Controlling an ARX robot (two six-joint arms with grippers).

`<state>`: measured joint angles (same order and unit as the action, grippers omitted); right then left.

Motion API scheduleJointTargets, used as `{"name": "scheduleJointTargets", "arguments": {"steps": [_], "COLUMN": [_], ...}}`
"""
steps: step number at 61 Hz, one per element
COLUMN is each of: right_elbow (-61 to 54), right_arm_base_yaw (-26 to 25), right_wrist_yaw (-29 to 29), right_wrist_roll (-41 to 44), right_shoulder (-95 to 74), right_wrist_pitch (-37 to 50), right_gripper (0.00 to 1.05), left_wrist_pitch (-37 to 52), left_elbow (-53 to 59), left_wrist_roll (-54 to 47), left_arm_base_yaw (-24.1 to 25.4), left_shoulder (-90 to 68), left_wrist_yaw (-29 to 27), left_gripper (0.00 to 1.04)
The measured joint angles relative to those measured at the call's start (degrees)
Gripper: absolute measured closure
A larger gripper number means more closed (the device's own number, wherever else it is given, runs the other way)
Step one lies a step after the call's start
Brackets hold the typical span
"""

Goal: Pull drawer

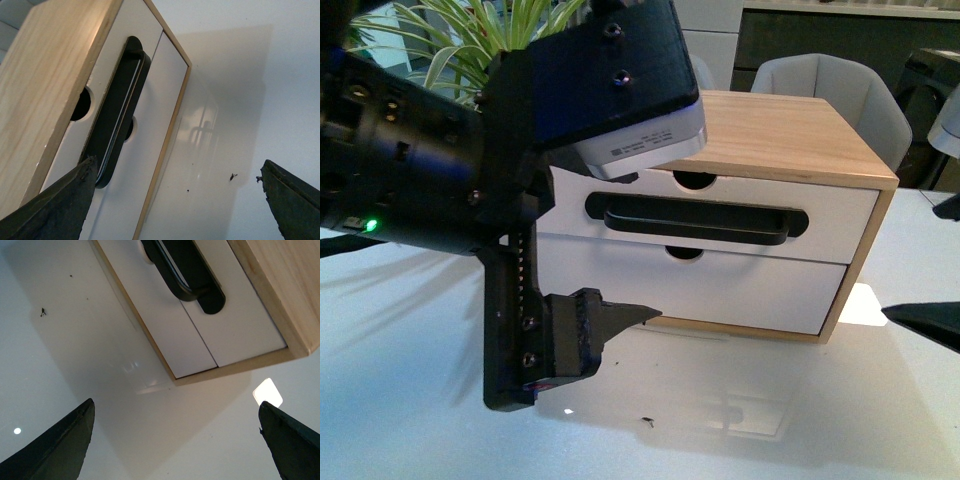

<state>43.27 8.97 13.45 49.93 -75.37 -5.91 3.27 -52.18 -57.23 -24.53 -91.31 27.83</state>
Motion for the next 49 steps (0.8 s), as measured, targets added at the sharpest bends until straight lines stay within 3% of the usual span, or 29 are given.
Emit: {"name": "scheduleJointTargets", "arguments": {"steps": [28, 49], "right_elbow": [6.21, 10.80], "right_arm_base_yaw": [2.93, 4.42], "right_wrist_yaw": [4.24, 5.70], "right_wrist_roll": [4.90, 5.73], "right_shoulder": [-7.80, -14.78], "right_wrist_pitch": [-1.01, 0.24], "right_gripper": [0.09, 0.09], "left_wrist_pitch": [-9.09, -11.45], "left_elbow": [-14.43, -20.15], "left_wrist_roll": [-3.65, -5.55], "left_arm_base_yaw": [-1.18, 1.40], "left_shoulder": [-12.50, -18.40], "left_wrist_yaw": [-3.91, -6.19], "left_gripper": [0.07, 0.07]}}
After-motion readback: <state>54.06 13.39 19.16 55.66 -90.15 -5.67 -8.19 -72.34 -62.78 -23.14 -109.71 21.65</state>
